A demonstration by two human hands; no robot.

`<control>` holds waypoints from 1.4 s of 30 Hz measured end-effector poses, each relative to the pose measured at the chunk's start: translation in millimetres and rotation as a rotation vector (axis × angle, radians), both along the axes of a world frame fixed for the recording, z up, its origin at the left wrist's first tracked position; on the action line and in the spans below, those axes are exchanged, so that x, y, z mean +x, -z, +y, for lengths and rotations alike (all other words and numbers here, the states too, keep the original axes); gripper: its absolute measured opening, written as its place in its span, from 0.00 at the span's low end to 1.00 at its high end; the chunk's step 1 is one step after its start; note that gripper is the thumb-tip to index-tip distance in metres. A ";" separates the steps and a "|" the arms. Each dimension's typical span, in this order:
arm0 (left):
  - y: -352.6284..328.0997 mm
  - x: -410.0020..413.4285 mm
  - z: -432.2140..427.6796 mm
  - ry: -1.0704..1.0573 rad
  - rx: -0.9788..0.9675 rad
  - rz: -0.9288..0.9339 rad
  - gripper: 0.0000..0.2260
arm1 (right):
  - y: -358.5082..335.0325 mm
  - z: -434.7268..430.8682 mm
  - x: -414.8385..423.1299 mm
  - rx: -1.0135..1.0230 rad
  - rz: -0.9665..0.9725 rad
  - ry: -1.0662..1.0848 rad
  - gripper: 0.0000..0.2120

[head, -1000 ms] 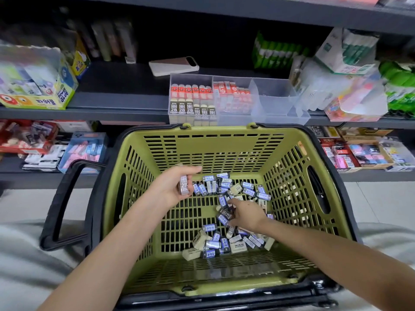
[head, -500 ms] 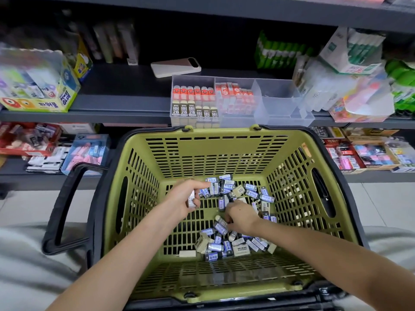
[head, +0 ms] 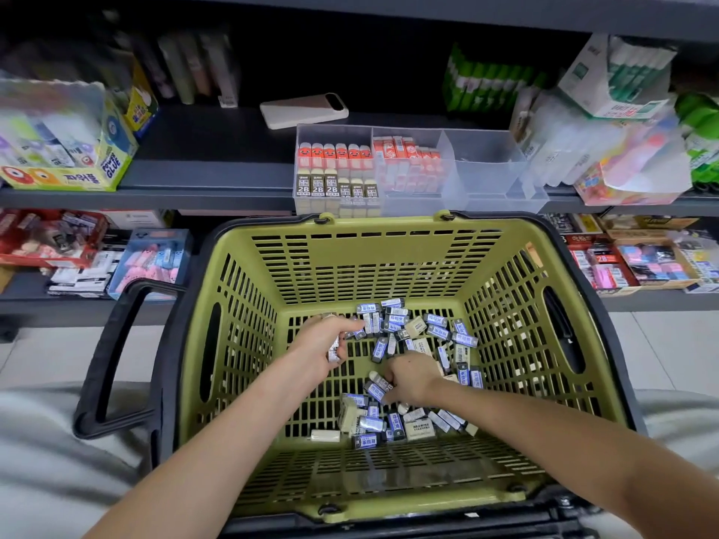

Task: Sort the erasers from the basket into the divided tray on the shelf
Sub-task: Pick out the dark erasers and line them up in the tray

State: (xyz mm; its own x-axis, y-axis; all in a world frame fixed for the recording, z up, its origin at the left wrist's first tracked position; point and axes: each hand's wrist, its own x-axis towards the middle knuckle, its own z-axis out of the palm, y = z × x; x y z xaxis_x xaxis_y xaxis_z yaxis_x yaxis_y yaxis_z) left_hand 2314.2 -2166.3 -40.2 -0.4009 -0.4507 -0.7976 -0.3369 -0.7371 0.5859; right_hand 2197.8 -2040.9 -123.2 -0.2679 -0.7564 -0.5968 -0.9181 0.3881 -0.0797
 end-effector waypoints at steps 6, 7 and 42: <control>4.3 0.3 -1.5 -0.005 -0.010 -0.010 0.19 | -8.7 -2.4 -1.9 -0.010 -0.094 0.132 0.14; 6.2 0.4 -1.5 -0.004 -0.018 -0.012 0.23 | -13.9 -3.3 -3.5 -0.047 -0.175 0.208 0.12; -11.6 -3.8 16.5 0.289 -0.042 0.227 0.29 | -96.8 -15.1 -20.9 -0.371 -1.062 0.575 0.03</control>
